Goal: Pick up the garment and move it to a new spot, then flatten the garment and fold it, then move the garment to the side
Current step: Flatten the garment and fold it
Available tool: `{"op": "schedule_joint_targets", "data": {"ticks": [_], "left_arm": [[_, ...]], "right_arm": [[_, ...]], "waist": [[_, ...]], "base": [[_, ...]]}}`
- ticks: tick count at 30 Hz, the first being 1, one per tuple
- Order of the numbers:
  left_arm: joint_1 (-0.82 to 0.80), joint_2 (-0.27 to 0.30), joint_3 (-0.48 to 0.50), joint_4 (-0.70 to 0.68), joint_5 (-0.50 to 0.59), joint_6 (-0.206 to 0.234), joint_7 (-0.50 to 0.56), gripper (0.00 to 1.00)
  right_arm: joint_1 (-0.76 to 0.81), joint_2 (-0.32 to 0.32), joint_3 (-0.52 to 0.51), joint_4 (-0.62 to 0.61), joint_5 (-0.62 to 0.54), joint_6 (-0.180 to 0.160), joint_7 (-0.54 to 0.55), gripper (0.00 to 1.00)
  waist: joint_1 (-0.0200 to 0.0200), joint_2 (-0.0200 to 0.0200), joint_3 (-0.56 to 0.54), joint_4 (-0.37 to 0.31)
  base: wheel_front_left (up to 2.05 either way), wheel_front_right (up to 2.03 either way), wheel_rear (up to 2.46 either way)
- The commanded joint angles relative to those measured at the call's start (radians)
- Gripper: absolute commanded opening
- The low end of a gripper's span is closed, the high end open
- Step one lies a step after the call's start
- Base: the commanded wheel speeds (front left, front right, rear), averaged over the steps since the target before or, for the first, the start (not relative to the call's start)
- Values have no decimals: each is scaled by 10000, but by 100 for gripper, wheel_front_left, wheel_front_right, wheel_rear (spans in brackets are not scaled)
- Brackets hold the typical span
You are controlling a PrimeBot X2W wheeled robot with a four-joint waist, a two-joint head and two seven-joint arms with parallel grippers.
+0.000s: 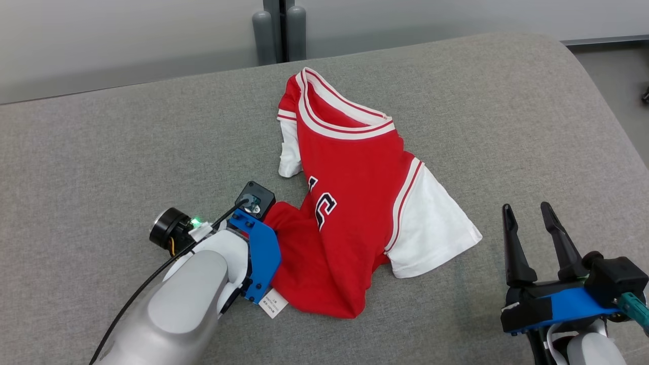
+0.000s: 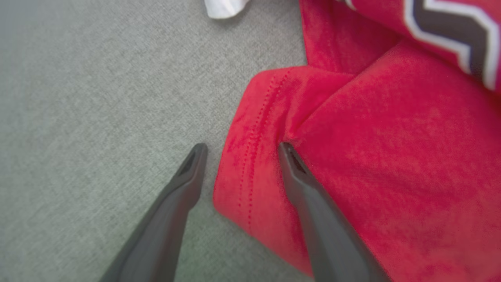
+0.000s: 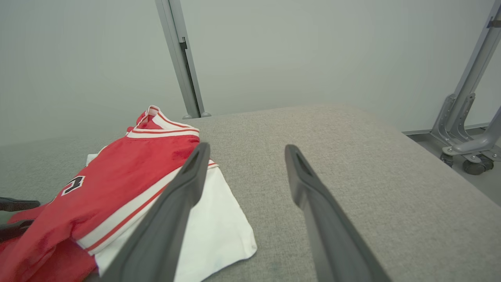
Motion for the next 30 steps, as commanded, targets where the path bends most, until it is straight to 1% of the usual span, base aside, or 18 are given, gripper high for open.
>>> {"op": "schedule_joint_targets", "data": {"ticks": [1,2,3,5,7,8,13,18,21,24,27,30], "left_arm": [[199,-2,-246,361,-121,-75,411,94],[169,-20,-305,389,-240,-82,499,74],[170,-56,-324,344,-424,-85,523,0],[196,-79,-329,176,-723,-86,386,0],[213,-19,-116,-88,-968,-79,-132,0],[257,-52,56,-244,-1109,7,-483,0],[961,-129,970,-1273,-1672,743,-2308,0],[2236,60,1880,-2942,-2495,1217,-3358,0],[3175,163,2268,-4196,-2948,1549,-3604,0],[4147,339,2579,-5565,-3307,1912,-3589,0],[5062,362,2805,-6957,-3732,2281,-3464,0],[5956,244,3037,-8519,-4397,2612,-3197,0]], "right_arm": [[-158,-36,-2,22,96,5,-88,100],[-158,-36,-12,32,105,5,-105,100],[-156,-36,-38,43,120,5,-98,100],[-148,-36,-104,51,137,5,-98,100],[-128,-34,-193,54,119,5,-120,100],[-123,-33,-221,44,111,5,-127,100],[-13,-36,-284,25,69,5,-93,100],[212,-36,-419,-118,6,5,29,100],[284,-37,-513,-206,-60,5,91,100],[341,-36,-565,-295,-112,5,164,100],[387,-38,-622,-332,-115,5,191,100],[415,-36,-602,-332,-127,5,218,100]], "waist": [[1,1,35,4],[1,1,54,11],[1,1,70,30],[1,1,76,106],[1,1,37,244],[1,1,-1,326],[1,1,-294,856],[1,1,-641,1537],[1,1,-792,1926],[1,1,-900,2260],[1,1,-979,2507],[1,1,-1032,2592]], "base": [[0,0,0],[0,0,0],[0,0,0],[0,0,0],[0,0,0],[0,0,0],[0,0,0],[0,0,0],[0,0,0],[0,0,0],[0,0,0],[0,0,0]]}}
